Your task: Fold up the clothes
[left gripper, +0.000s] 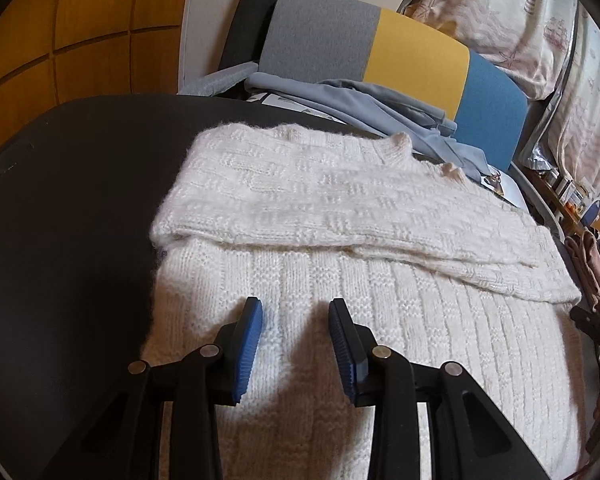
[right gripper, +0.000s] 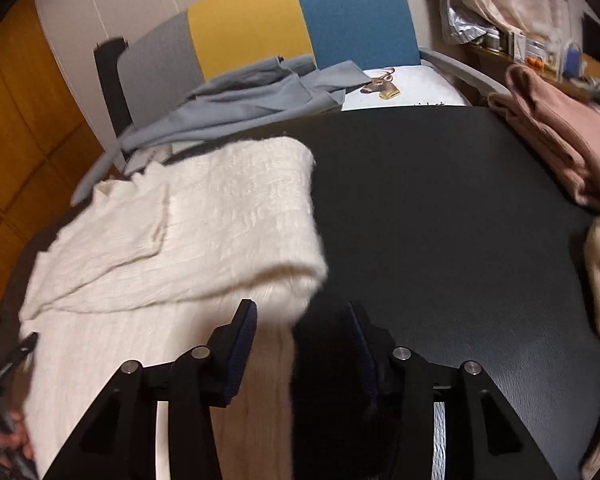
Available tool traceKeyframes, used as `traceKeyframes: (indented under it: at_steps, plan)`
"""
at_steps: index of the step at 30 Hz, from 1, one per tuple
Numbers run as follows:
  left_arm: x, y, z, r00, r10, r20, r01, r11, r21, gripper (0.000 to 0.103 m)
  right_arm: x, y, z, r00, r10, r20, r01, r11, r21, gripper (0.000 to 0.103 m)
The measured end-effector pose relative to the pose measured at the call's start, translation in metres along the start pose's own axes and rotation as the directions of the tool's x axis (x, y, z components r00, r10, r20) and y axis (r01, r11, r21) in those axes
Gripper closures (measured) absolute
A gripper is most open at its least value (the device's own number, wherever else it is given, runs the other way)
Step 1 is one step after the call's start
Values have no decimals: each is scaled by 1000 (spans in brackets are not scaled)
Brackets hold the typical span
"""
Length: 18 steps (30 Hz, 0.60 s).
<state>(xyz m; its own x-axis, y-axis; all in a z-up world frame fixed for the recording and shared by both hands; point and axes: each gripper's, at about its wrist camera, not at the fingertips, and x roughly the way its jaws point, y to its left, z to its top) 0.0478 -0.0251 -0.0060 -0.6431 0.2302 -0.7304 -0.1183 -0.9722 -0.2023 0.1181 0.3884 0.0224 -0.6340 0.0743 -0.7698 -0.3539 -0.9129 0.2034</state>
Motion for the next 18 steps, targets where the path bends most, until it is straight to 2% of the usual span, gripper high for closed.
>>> traceKeyframes:
  at_steps: [2, 3, 4, 9, 11, 12, 14, 16, 18]
  plan:
    - [0, 0, 0, 1000, 3, 1, -3, 1000, 3, 68, 12, 1, 8, 1000, -17, -8, 17, 1000, -6, 60]
    - [0, -1, -1, 1000, 4, 2, -4, 1000, 4, 68, 17, 2, 12, 1000, -26, -12, 25, 1000, -9, 68]
    - [0, -1, -1, 1000, 5, 2, -5, 1000, 5, 68, 22, 3, 15, 999, -39, -14, 39, 999, -21, 95]
    - [1, 1, -1, 1000, 1, 4, -1, 1000, 6, 67, 24, 6, 16, 980, -199, 23, 200, 969, -148, 96]
    - [1, 1, 0, 1000, 4, 3, -4, 1000, 11, 66, 26, 2, 15, 975, -221, 25, 222, 961, -164, 95]
    - [1, 0, 0, 1000, 11, -1, -11, 1000, 17, 66, 23, -1, 18, 979, -202, 24, 204, 967, -155, 93]
    - [1, -6, 5, 999, 42, -26, -41, 998, 43, 66, 17, -9, 21, 992, -123, -7, 122, 986, -116, 72]
    - [-4, -18, 13, 999, 43, -31, -41, 998, 53, 68, 2, -22, 20, 999, -35, -14, 34, 998, -53, 68]
    - [-12, -35, 22, 1000, 16, -4, -16, 998, 55, 68, -19, -35, 16, 999, 24, 28, -24, 1000, -12, 68]
